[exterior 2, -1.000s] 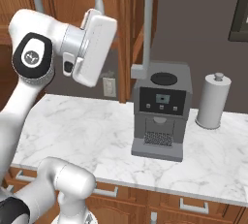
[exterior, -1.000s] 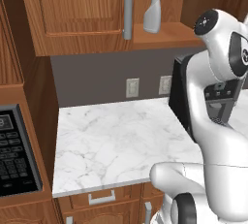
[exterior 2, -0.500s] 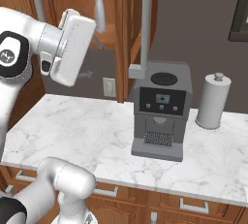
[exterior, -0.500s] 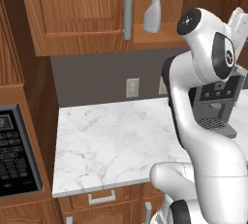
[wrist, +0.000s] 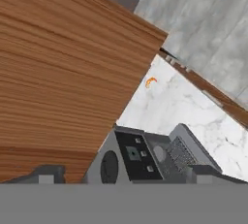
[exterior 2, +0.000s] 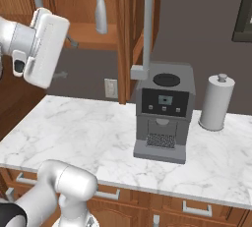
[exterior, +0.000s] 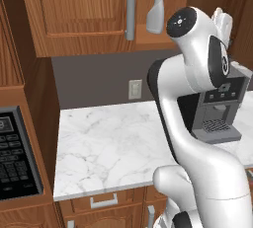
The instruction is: Open the cabinet. Pick the spray and place it next to the sink. Then close the cabinet.
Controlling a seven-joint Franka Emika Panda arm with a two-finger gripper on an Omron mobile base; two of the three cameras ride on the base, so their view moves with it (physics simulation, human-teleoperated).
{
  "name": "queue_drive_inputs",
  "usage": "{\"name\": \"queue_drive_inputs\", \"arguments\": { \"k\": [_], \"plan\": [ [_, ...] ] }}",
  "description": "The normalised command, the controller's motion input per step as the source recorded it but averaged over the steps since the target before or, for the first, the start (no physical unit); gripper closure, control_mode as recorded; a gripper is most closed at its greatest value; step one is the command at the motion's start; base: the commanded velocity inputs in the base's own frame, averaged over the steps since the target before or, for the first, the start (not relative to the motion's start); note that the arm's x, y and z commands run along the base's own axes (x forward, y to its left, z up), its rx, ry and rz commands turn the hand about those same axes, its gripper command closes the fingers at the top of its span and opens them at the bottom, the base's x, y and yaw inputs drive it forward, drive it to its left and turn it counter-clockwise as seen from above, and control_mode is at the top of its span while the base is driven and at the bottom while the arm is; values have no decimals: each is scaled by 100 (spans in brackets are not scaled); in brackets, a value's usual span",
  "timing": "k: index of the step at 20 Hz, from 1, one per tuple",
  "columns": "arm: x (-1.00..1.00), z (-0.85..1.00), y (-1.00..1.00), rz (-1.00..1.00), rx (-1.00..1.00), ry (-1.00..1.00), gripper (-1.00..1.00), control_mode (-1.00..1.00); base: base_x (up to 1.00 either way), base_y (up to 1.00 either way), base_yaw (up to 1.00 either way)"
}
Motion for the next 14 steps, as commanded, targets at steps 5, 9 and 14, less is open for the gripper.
{"name": "queue_drive_inputs", "arguments": {
  "k": [5,9,14],
  "plan": [
    [-11,12,51,41,0,32,-100,-100,0,0,0],
    [-4,11,49,44,0,32,-100,-100,0,0,0],
    [-1,8,46,46,-4,25,-100,-100,0,0,0]
  ]
}}
